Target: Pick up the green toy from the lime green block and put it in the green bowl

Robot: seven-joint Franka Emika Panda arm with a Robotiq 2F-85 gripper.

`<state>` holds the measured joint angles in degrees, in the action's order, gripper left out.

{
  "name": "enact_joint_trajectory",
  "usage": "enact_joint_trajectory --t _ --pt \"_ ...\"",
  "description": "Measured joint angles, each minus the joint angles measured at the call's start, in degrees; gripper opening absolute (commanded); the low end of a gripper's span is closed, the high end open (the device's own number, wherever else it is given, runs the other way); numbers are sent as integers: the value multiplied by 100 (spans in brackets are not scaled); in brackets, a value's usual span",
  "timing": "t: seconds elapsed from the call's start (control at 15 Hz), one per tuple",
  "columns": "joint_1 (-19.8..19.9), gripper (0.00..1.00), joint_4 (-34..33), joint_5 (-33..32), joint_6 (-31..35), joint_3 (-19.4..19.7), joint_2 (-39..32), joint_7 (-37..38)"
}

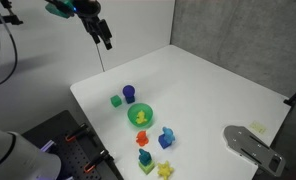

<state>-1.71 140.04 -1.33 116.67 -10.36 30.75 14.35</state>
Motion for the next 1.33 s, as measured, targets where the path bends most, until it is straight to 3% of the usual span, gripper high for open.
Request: enact_joint_trajectory --t 0.73,1.07,1.33 --pt "679 100 193 4 294 1269 -919 -405" --pt "916 100 652 81 1306 1802 -1363 -794" --pt "1072 100 1049 93 2116 2013 -1775 -923"
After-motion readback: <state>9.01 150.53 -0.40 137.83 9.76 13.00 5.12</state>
